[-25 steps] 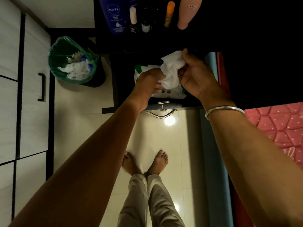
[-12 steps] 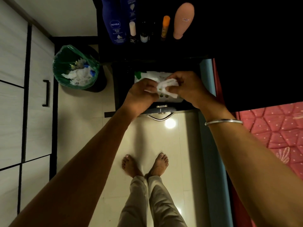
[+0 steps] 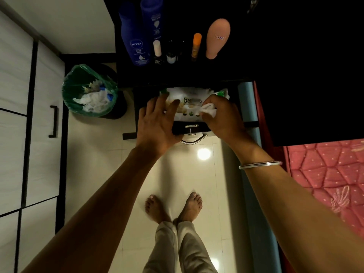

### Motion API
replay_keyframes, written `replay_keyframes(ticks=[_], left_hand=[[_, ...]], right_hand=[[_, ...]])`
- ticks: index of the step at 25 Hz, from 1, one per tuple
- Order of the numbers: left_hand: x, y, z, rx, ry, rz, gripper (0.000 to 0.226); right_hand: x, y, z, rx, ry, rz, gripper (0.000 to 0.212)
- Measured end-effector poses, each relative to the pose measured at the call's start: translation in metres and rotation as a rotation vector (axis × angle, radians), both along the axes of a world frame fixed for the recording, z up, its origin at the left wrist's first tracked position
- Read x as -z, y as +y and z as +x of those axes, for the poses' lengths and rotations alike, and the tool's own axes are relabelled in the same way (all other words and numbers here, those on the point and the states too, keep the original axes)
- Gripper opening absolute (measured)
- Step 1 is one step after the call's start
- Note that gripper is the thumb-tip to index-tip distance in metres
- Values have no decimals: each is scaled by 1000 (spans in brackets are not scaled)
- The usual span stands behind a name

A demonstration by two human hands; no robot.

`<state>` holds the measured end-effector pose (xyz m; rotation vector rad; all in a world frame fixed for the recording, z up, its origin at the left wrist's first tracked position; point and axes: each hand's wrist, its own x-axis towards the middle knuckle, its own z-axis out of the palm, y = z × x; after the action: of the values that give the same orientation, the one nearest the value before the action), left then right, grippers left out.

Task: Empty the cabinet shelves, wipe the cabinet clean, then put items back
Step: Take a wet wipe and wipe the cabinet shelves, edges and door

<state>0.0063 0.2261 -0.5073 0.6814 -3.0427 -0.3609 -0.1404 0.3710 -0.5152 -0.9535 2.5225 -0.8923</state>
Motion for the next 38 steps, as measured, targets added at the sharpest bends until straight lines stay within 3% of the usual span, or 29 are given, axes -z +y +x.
replay_keyframes(ticks=[5, 8, 12, 18, 30, 38], left_hand=[[2, -19, -22, 13, 5, -83, 106], [6, -28, -35, 50, -1, -124, 109], [9, -35, -46, 41, -22, -186, 105], [4, -42, -59, 28, 74, -257, 98], [13, -50, -81, 135, 230, -514, 55], [-17, -38, -70, 218, 224, -455, 69]], right_hand=[[12, -10, -3, 40, 215, -65, 21], [16, -17, -7, 62, 410, -110, 31], [24, -23, -11, 32, 473, -96, 47], [22, -32, -18, 3, 643, -65, 39], [21, -40, -25, 9, 688, -26, 40], [-13, -44, -21, 28, 545, -73, 35]])
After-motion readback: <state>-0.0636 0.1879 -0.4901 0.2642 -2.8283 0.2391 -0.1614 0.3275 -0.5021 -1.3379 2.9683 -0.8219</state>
